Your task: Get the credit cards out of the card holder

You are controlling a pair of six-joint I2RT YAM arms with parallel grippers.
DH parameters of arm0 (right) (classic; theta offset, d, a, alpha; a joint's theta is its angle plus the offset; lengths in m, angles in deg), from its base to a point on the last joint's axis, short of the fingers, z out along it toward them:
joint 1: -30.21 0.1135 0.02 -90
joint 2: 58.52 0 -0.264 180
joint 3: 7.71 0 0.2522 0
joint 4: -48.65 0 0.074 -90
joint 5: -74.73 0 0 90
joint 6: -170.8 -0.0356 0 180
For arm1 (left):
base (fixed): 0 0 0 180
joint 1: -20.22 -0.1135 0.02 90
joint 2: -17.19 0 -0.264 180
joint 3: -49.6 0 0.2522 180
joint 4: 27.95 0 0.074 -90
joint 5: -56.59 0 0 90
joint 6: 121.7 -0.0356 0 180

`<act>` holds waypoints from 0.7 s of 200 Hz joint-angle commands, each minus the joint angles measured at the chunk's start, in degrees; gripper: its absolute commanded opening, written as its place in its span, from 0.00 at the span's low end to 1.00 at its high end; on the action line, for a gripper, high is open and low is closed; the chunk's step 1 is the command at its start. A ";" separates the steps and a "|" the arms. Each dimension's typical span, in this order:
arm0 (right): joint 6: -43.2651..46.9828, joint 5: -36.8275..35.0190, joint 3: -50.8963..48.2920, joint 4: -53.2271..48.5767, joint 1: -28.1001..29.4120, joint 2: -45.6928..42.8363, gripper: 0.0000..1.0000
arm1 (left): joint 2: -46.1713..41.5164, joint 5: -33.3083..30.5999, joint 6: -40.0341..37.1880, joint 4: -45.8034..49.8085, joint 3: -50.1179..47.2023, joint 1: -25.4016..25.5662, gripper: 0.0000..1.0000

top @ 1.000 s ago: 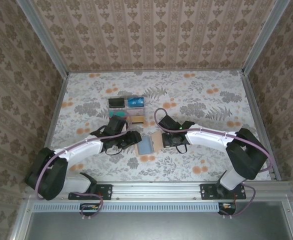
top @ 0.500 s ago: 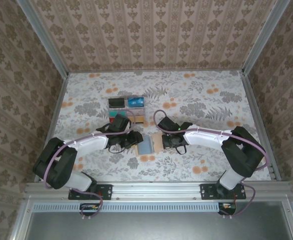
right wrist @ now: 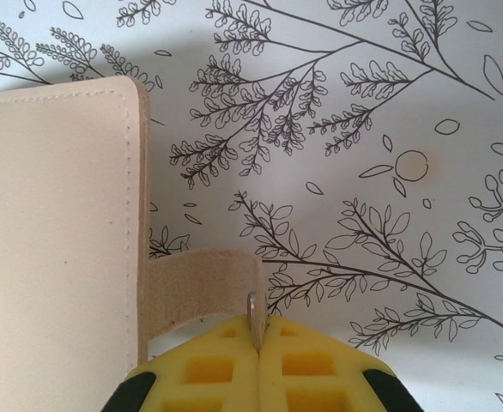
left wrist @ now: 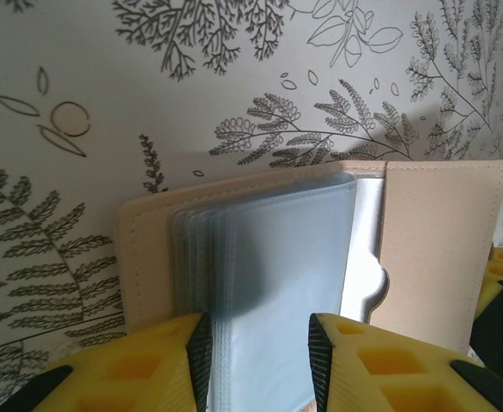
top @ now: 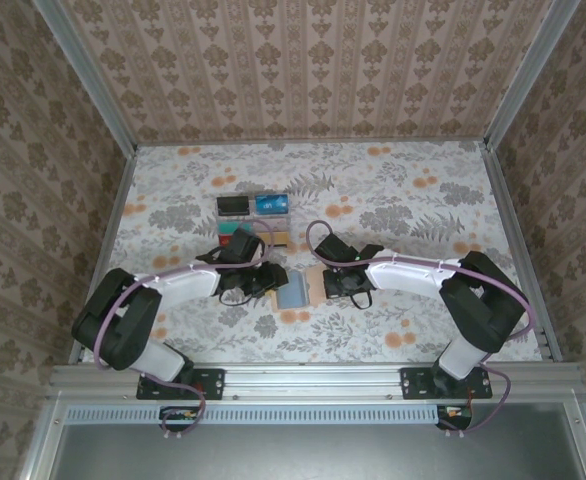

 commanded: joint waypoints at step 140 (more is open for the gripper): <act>-4.42 1.45 -3.71 3.26 -1.96 -5.80 0.20 | 10.14 9.12 -1.80 -9.01 10.26 6.49 0.39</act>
